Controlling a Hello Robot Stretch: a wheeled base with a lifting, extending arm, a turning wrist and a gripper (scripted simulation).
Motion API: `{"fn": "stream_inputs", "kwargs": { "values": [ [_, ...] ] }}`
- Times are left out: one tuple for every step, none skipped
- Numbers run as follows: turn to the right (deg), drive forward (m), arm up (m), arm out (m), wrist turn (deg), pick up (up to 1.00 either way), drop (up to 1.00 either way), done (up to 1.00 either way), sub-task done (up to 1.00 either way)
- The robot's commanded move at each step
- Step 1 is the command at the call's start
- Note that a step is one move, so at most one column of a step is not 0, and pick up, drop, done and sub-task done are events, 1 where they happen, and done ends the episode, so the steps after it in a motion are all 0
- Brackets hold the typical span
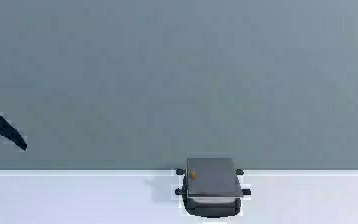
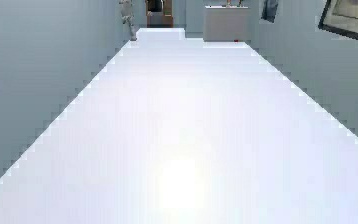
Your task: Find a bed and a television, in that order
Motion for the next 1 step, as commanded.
{"fn": "stream_inputs", "kwargs": {
  "values": [
    [45.0, 0.00, 0.00, 0.00, 0.0, 0.00, 0.00, 0.00, 0.00]
  ]
}}
